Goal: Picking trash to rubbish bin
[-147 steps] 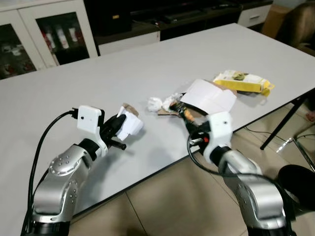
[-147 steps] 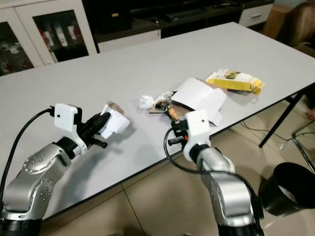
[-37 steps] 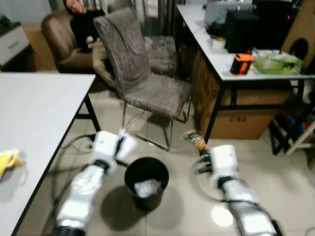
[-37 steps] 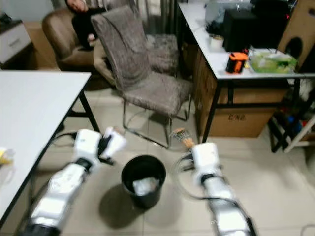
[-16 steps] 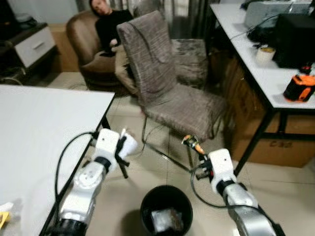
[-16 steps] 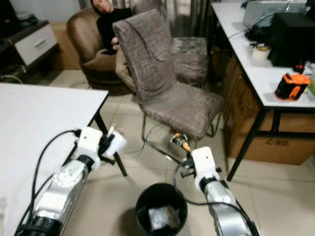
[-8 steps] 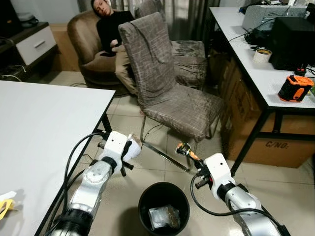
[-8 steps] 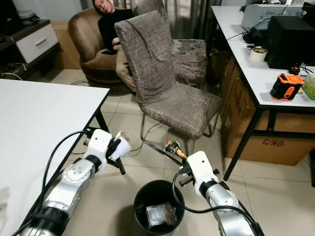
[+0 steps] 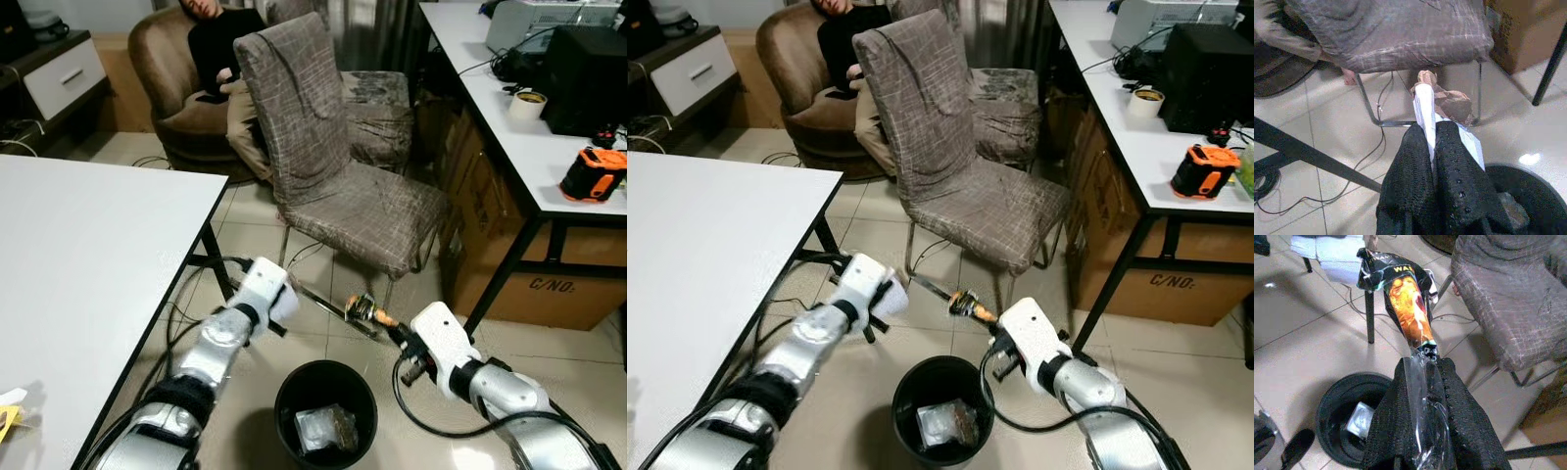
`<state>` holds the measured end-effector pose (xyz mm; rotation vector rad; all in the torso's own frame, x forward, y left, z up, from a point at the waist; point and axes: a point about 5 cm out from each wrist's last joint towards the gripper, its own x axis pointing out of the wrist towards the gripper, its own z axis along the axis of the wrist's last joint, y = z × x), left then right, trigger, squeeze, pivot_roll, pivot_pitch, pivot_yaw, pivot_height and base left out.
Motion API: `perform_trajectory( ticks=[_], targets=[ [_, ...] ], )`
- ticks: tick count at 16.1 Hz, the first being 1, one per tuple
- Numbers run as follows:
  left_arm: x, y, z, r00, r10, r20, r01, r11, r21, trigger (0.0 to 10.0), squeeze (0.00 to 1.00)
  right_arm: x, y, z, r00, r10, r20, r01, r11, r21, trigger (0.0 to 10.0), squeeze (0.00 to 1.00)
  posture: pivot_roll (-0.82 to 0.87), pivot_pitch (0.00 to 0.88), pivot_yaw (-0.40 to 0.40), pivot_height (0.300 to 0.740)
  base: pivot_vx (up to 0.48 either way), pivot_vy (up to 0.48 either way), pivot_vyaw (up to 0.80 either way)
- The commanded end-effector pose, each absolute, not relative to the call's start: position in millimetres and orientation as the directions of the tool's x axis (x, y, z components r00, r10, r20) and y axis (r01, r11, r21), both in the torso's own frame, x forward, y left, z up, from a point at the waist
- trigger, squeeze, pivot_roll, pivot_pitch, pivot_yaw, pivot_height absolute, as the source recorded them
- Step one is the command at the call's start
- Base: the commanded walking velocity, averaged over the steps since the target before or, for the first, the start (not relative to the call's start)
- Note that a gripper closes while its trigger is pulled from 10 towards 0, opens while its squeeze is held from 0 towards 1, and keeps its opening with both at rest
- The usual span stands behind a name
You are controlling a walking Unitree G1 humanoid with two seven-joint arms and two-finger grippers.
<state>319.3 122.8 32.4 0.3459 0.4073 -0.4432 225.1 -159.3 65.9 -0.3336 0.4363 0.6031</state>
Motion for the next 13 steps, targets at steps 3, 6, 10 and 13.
perform_trajectory(
  ticks=[3, 6, 10, 13],
  targets=[
    [320.1, 123.0, 26.4, 0.809, -0.321, -0.493, 0.49, 0.831, 0.263, 10.0, 0.0, 216.4, -155.4, 69.0, 0.705, 0.5, -0.503, -0.635, 0.761, -0.133, 10.0, 0.0, -0.17, 0.0, 0.047, 0.74, 0.0, 0.0, 0.0],
    [320.1, 118.5, 23.4, 0.799, -0.325, -0.505, 0.494, 0.835, 0.243, 10.0, 0.0, 205.8, -150.7, 69.4, 0.64, 0.542, -0.545, -0.693, 0.713, -0.106, 10.0, 0.0, -0.17, 0.002, 0.042, 0.74, 0.0, 0.0, 0.0],
    [320.8, 112.2, 24.1, 0.797, -0.342, -0.497, 0.497, 0.839, 0.22, 10.0, 0.0, 204.6, -152.4, 71.3, 0.64, 0.537, -0.55, -0.686, 0.721, -0.095, 10.0, 0.0, -0.16, 0.015, 0.029, 0.74, 0.0, 0.0, 0.0],
    [320.6, 108.8, 23.9, 0.79, -0.359, -0.497, 0.509, 0.835, 0.207, 10.0, 0.0, 203.8, -150.3, 69.1, 0.626, 0.533, -0.569, -0.702, 0.703, -0.113, 10.0, 0.0, -0.16, 0.02, 0.032, 0.74, 0.0, 0.0, 0.0]
  ],
)
